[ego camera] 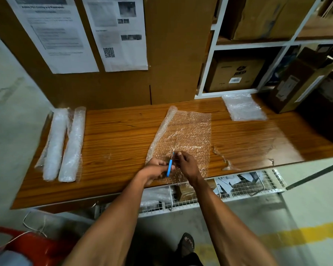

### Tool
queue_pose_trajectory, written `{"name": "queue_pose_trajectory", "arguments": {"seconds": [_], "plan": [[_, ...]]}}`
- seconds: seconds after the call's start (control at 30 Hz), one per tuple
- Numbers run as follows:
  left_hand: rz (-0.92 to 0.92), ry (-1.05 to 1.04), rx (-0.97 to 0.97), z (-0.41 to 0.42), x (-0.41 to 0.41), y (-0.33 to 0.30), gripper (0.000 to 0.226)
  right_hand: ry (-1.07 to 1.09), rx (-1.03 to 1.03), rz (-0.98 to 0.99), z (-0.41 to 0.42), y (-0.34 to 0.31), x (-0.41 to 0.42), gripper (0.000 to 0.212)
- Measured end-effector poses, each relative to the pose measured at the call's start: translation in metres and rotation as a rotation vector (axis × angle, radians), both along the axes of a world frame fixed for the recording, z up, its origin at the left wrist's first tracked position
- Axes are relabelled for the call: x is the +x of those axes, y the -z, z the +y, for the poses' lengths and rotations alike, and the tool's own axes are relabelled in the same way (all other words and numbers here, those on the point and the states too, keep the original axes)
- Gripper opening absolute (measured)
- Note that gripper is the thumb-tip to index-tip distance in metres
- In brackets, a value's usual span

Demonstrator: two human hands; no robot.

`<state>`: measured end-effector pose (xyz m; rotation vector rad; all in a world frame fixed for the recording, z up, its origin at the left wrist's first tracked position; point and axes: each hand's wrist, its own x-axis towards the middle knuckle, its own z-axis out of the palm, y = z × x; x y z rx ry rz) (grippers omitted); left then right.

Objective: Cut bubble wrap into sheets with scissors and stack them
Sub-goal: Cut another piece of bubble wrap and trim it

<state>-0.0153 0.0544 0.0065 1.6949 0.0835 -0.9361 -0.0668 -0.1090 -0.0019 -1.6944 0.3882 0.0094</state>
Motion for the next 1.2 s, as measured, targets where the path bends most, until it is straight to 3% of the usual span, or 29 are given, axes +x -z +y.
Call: {"name": "queue_pose_trajectory", "arguments": {"seconds": [0.07,0.13,0.2,0.33,0.47,0.6,0.77,0.87,1.2], "plan": [[0.07,-0.067,-0.09,0.006,-0.006,0.0,0.036,-0.079,-0.342,-0.04,-0.008,0.009,-0.011,0.026],[0.101,-0.117,-0.153,0.011,-0.014,0.0,0.036,-0.197,-0.552,-0.094,-0.014,0.02,-0.028,0.033],[0.137,-0.155,-0.219,0.016,-0.021,-0.002,0.029,-0.309,-0.746,-0.143,-0.018,0.034,-0.046,0.049],[0.203,-0.135,-0.359,0.027,-0.029,0.001,0.044,-0.422,-1.062,-0.065,-0.019,0.048,-0.073,0.079],[0.223,-0.113,-0.435,0.036,-0.035,0.004,0.035,-0.415,-1.155,0.133,-0.021,0.041,-0.082,0.086],[0.226,-0.062,-0.378,0.044,-0.043,0.005,0.045,-0.421,-1.174,0.151,-0.022,0.045,-0.078,0.094],[0.282,0.041,-0.211,0.059,-0.052,0.007,0.036,-0.359,-1.121,0.054,-0.016,0.051,-0.073,0.071],[0.307,0.158,-0.168,0.068,-0.056,0.005,0.043,-0.35,-1.094,0.021,-0.01,0.043,-0.072,0.055],[0.545,0.408,-0.177,0.08,-0.056,0.005,0.053,-0.309,-1.054,0.07,-0.008,0.032,-0.069,0.04]]}}
